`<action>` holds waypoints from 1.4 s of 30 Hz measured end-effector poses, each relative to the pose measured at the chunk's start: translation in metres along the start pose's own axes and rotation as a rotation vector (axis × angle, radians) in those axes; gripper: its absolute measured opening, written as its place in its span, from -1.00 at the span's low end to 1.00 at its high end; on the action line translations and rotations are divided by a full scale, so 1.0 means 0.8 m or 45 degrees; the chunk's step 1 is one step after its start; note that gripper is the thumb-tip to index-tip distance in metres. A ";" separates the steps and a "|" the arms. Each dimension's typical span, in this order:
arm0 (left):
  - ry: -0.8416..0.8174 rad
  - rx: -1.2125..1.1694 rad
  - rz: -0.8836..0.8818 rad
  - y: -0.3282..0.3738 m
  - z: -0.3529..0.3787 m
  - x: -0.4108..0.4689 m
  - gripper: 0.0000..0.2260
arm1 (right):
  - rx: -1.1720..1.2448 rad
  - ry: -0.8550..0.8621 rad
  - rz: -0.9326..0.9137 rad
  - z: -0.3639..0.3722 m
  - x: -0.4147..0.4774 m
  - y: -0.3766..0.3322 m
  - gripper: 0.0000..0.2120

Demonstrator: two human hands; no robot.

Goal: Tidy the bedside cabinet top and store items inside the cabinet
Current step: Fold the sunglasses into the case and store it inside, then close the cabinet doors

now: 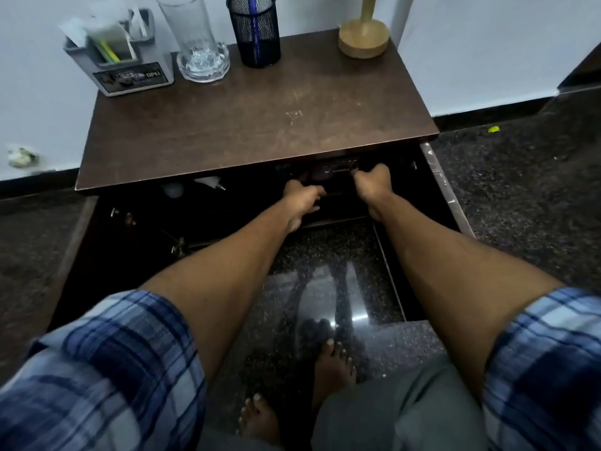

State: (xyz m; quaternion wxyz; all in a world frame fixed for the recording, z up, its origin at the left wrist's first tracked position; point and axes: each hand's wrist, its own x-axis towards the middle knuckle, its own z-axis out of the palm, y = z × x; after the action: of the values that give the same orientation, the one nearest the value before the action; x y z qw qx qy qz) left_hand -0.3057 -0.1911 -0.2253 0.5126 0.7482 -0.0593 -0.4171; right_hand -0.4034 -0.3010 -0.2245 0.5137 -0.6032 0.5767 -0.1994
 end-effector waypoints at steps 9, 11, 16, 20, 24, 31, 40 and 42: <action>-0.005 0.121 -0.019 -0.002 -0.005 0.029 -0.74 | 0.096 0.016 0.041 0.031 0.015 -0.006 -0.53; -0.004 0.128 -0.017 -0.003 -0.006 0.031 -0.77 | 0.056 0.033 0.040 0.032 0.018 -0.004 -0.55; -0.004 0.122 -0.012 -0.002 -0.003 0.029 -0.82 | 0.095 0.016 0.038 0.029 0.020 -0.003 -0.60; -0.003 0.101 -0.018 0.002 -0.005 0.024 -0.77 | 0.124 0.009 0.052 0.020 0.013 -0.008 -0.60; 0.028 0.115 0.016 0.001 -0.017 0.009 -0.89 | -0.075 -0.018 0.033 0.010 0.022 0.006 -0.50; 0.068 0.164 0.129 -0.003 -0.060 -0.048 -0.70 | -0.524 -0.199 -0.217 -0.025 -0.063 -0.028 -0.75; 0.253 0.224 0.271 -0.015 -0.160 -0.127 -0.74 | -0.654 -0.109 -0.498 -0.082 -0.141 -0.032 -0.90; 0.439 0.301 0.342 -0.017 -0.201 -0.145 -0.74 | -0.685 -0.068 -0.539 -0.102 -0.158 -0.033 -0.85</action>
State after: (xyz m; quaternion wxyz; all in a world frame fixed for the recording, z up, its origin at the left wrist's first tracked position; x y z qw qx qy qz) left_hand -0.2751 -0.0094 -0.1508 0.4748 0.8485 -0.1183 -0.2016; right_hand -0.4909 -0.2244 -0.1257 0.2984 -0.8283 0.4570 -0.1264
